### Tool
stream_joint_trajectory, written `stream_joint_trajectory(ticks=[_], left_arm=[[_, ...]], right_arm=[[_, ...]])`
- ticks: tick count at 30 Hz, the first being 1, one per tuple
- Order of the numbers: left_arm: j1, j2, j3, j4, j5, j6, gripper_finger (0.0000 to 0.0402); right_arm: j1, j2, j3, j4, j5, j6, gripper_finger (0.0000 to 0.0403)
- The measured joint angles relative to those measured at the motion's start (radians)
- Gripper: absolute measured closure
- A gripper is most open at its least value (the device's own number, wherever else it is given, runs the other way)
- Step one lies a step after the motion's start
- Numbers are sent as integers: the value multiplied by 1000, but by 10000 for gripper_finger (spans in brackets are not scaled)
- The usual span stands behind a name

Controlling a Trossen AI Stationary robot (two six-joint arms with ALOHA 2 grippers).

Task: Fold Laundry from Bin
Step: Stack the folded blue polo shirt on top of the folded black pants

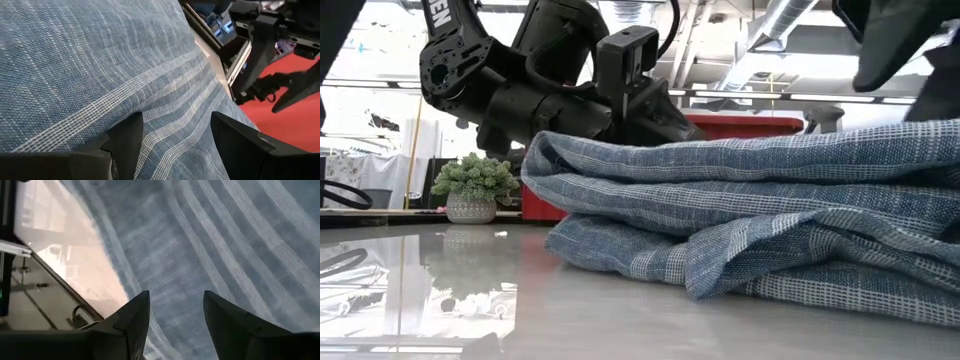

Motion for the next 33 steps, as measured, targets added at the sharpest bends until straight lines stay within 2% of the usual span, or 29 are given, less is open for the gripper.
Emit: stream_joint_trajectory(ticks=[5,7,9,11,13,16,19,24,27,33], left_arm=[[16,0,2,2,-23,-67,175],[22,0,2,4,-31,-96,175],[26,0,2,12,-31,-123,175],[27,0,2,18,-37,-137,175],[27,0,1,31,-40,-148,175],[28,0,0,60,-43,-194,175],[28,1,-1,114,-49,-238,175],[33,3,-1,158,-65,-276,175],[40,3,-1,161,-59,-293,175],[44,3,-1,165,-56,-294,175]], right_arm=[[49,-75,0,-223,38,30,193],[100,-121,0,-361,94,118,189],[170,-160,1,-528,131,273,186],[237,-180,0,-667,136,368,182],[265,-200,0,-713,102,382,180],[278,-215,0,-739,165,381,180],[274,-230,0,-733,220,391,180],[261,-255,-31,-715,108,461,179],[276,-275,-115,-552,63,491,172],[283,-270,-298,-138,74,497,149]])
